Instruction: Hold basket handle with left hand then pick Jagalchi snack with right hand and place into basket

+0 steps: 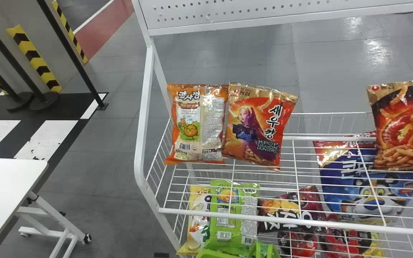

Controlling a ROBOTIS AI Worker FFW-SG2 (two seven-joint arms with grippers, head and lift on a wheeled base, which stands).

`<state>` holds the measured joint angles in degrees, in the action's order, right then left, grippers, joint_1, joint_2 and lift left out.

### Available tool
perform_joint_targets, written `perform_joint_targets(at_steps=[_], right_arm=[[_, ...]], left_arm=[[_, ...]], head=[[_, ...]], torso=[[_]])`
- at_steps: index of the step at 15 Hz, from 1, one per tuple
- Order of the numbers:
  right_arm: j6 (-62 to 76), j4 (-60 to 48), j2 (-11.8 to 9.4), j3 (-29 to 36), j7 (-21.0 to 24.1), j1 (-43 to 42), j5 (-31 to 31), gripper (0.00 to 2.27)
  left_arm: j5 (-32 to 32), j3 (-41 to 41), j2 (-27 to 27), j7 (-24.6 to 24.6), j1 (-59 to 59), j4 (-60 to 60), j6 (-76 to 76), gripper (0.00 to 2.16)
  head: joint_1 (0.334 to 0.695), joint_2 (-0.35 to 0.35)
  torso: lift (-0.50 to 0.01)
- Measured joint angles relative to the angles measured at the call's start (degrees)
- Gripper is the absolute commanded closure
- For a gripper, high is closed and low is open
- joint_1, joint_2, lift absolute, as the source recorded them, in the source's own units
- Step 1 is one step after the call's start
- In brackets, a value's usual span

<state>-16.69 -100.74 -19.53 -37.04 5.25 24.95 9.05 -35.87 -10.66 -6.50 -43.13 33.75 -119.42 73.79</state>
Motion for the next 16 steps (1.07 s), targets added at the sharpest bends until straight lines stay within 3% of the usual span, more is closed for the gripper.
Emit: perform_joint_targets(at_steps=[6, 10, 16], right_arm=[[3.45, -14.10, -3.07, 9.83, 1.34, 11.35, -1.05, 0.14], [5.12, -21.91, -4.89, 13.95, 1.93, 17.22, -1.06, 0.14], [17.02, -26.09, -5.60, 18.52, 6.56, 19.79, -0.35, 0.14]], left_arm=[[0.02, -0.01, 0.00, -0.02, 0.08, -0.04, 0.00, 1.71], [-0.03, -0.67, 0.12, -0.40, 0.77, -0.06, -0.09, 1.71], [-0.04, -1.03, 0.48, -0.15, 1.64, -0.49, -0.50, 1.71]], head=[[0.695, 0.057], [0.695, 0.006], [0.695, -0.083]], torso=[[-0.010], [-0.010], [-0.010]])
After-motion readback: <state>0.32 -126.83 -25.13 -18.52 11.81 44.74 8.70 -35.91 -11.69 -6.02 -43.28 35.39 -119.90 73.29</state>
